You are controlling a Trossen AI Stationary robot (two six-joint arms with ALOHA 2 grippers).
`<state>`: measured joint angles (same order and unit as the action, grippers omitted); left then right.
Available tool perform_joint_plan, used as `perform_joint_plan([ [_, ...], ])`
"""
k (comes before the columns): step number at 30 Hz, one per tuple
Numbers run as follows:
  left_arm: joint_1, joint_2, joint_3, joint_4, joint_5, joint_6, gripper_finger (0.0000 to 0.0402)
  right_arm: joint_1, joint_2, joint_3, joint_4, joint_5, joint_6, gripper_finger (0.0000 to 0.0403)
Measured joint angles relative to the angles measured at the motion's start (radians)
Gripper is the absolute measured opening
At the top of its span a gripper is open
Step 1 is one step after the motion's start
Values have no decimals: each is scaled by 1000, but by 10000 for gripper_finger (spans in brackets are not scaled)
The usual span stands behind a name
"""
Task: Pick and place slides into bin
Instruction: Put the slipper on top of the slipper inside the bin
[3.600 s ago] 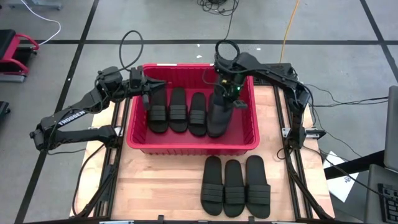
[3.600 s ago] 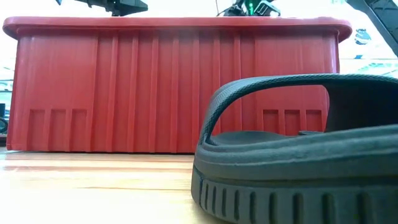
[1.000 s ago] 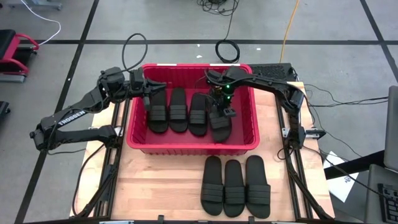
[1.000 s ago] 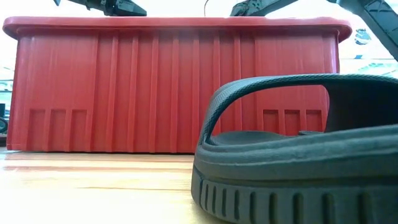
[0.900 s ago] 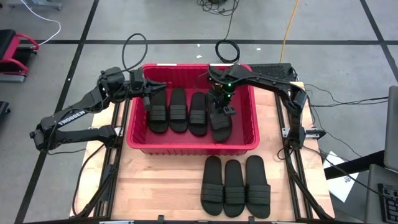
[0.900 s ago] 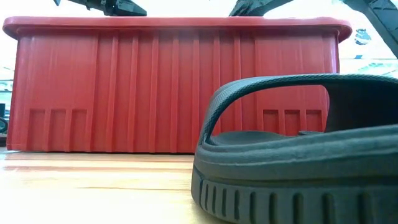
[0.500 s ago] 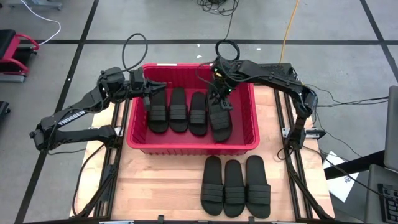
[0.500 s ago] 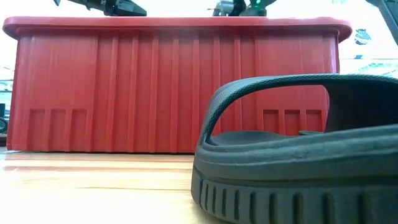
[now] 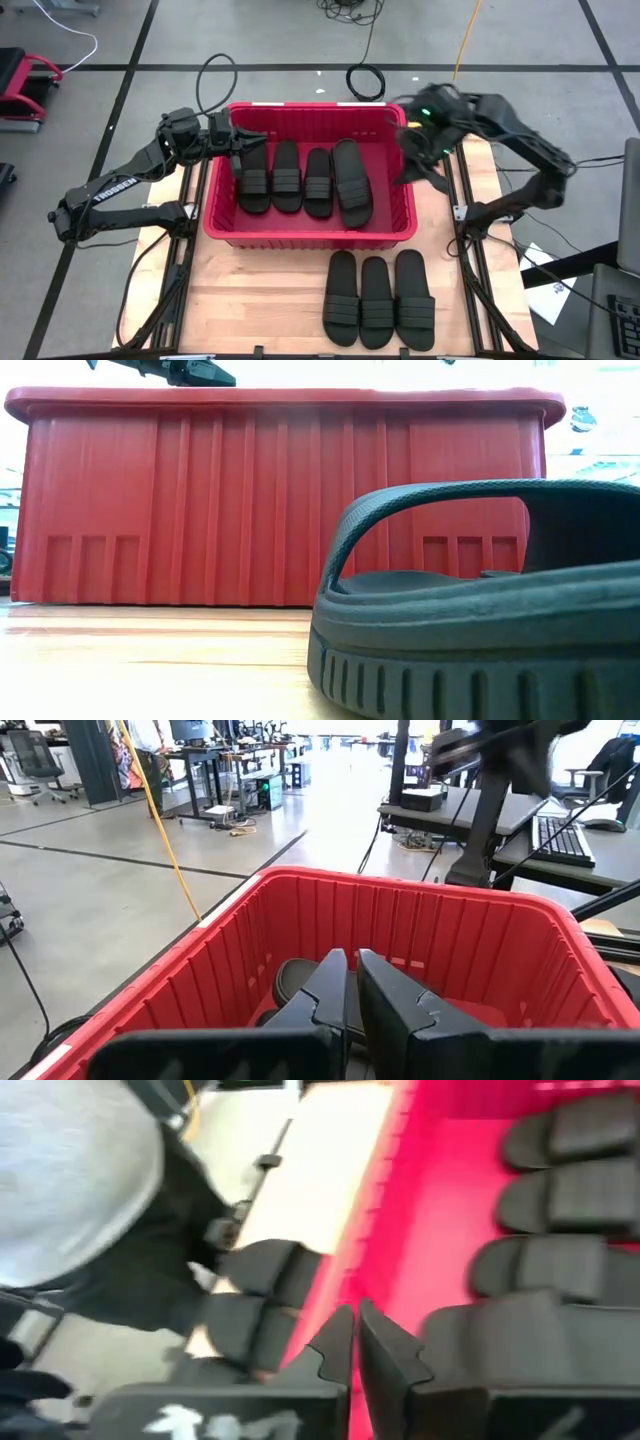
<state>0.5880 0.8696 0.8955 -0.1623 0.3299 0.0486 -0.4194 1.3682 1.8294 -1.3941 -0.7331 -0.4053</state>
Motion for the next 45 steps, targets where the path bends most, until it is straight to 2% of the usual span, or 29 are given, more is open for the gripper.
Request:
perform_joint_plan([
  [4,0,0,0,0,0,0,24,86,-63,0,-67,0,202,3],
  [9,0,0,0,-1,0,24,24,217,-91,-16,-148,27,486,26],
  [13,0,0,0,-19,0,51,24,332,-113,-114,-137,26,638,67],
  [17,0,0,0,-34,0,51,24,453,-169,-286,-86,23,742,125],
  [23,0,0,0,-38,6,19,24,570,-303,-630,202,49,882,203],
  [29,0,0,0,-37,6,-17,24,662,-406,-941,493,50,959,249],
  [35,0,0,0,-36,0,-56,24,762,-443,-1210,871,10,1059,265],
  [38,0,0,0,-36,0,-70,24,796,-440,-1316,1033,24,1109,265],
  [45,0,0,0,-35,-18,-108,24,841,-410,-1470,1413,86,1229,265],
])
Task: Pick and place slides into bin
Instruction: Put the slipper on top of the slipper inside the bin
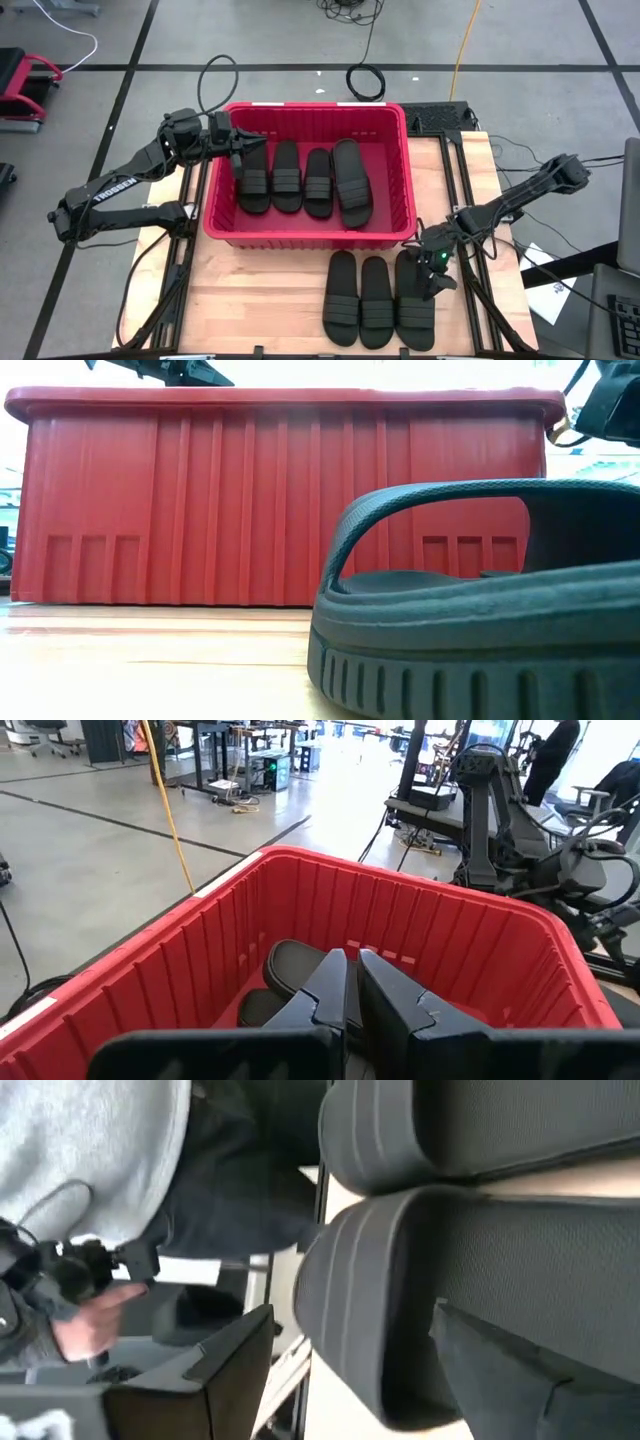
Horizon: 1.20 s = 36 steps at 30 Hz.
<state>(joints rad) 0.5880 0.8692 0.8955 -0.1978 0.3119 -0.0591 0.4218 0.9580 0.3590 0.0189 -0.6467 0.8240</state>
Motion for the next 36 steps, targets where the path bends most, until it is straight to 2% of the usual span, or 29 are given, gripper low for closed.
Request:
perform_joint_plan([
  [16,0,0,0,0,-9,12,24,176,173,-21,218,164,137,259],
  [20,0,0,0,0,-9,12,24,185,192,-21,231,179,152,208],
  [23,0,0,0,-1,-9,11,24,189,203,-21,231,191,163,140],
  [28,0,0,0,-1,-9,11,24,190,195,-21,259,150,187,18],
  [36,0,0,0,-2,-8,11,24,239,139,-18,457,150,321,7],
])
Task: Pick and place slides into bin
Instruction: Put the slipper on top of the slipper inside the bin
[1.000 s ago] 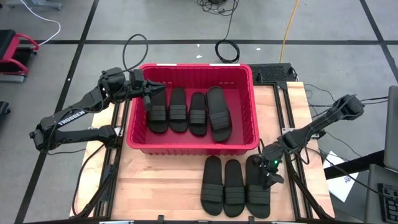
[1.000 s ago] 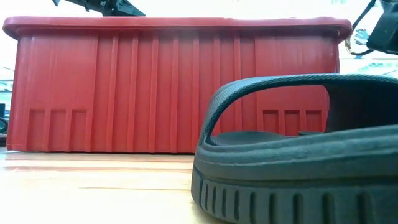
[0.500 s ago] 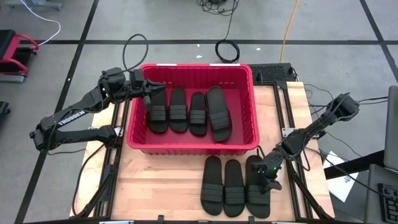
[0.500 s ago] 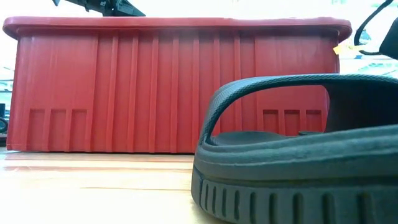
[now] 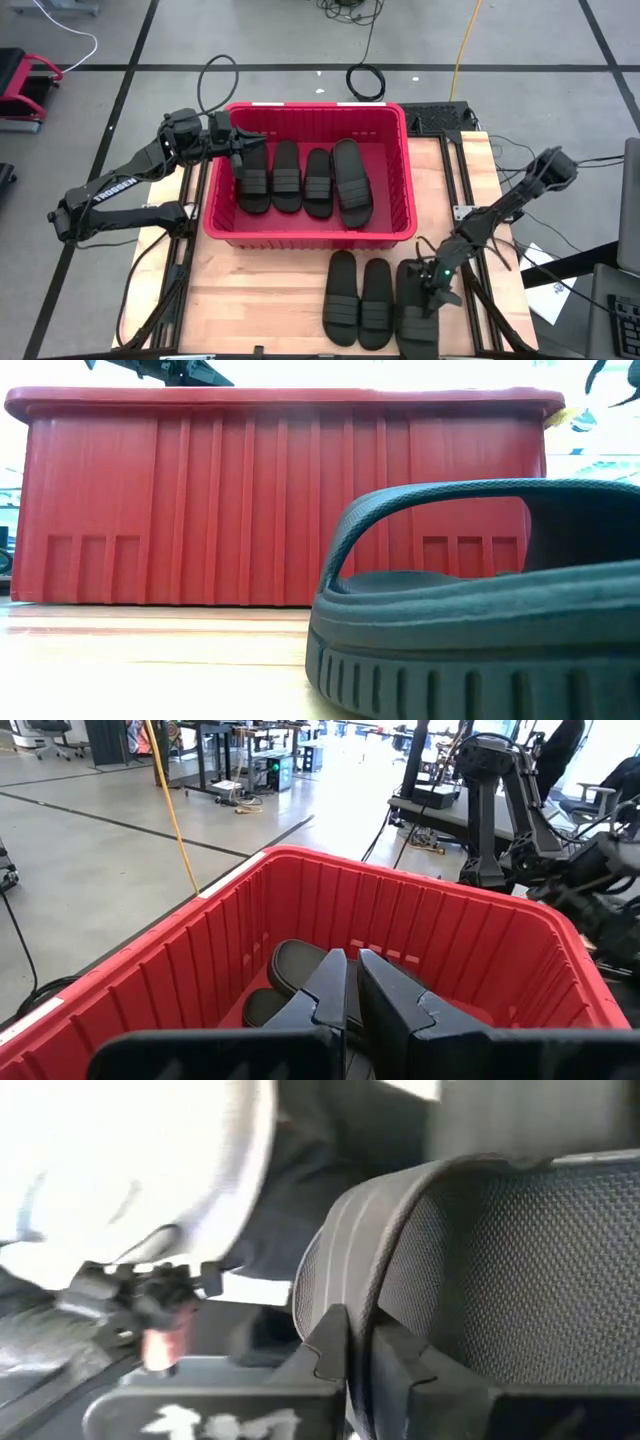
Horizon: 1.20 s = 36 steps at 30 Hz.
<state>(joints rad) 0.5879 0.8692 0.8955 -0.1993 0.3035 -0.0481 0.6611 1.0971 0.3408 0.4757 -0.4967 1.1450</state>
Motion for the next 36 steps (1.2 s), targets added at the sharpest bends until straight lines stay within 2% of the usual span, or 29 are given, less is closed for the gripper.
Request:
perform_joint_plan([
  [7,0,0,0,0,0,0,24,65,-71,74,-31,-2,59,5],
  [10,0,0,0,-4,1,0,24,63,-102,162,-100,-4,25,4],
  [13,0,0,0,-8,1,0,24,19,-134,281,-243,-39,-37,3],
  [16,0,0,0,-8,1,0,24,-54,-160,409,-472,-89,-122,3],
  [21,0,0,0,-8,2,25,24,-237,-199,602,-778,-106,-354,3],
  [27,0,0,0,-8,9,46,24,-557,-165,803,-948,-7,-596,4],
  [31,0,0,0,-8,10,53,24,-769,-51,938,-984,-150,-717,6],
  [34,0,0,0,-14,10,53,24,-900,81,1080,-1131,-311,-845,5],
  [36,0,0,0,-16,9,53,24,-977,178,1180,-1252,-363,-965,5],
])
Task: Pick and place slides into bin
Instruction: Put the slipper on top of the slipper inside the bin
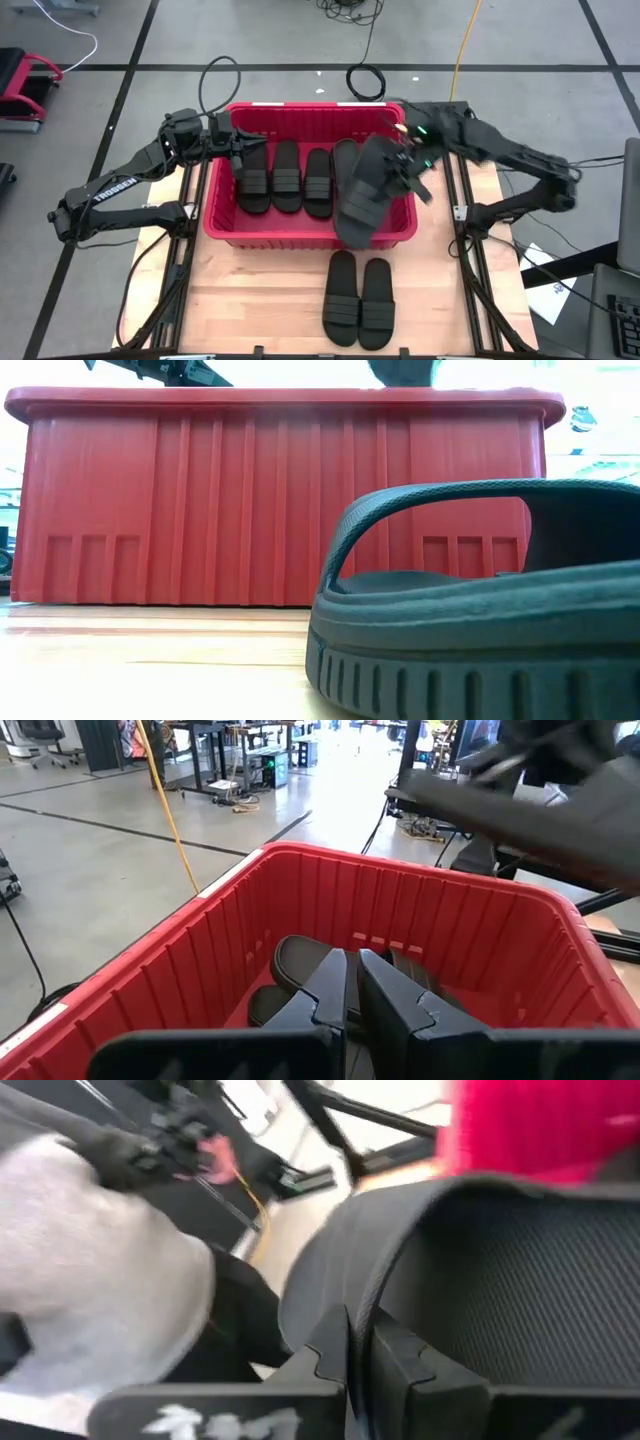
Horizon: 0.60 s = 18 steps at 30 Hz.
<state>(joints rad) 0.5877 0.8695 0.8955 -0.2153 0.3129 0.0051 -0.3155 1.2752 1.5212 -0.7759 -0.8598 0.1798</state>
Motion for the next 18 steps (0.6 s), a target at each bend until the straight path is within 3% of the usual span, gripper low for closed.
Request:
perform_joint_plan([
  [6,0,-4,-1,1,24,-14,24,-216,258,268,-283,-162,-351,5],
  [8,1,-13,-1,14,53,-3,24,-268,333,348,-330,-173,-424,5],
  [13,1,-29,-1,85,85,26,24,-315,492,495,-343,-148,-482,5],
  [18,1,-35,-1,121,82,93,24,-318,607,558,-343,-140,-538,5],
])
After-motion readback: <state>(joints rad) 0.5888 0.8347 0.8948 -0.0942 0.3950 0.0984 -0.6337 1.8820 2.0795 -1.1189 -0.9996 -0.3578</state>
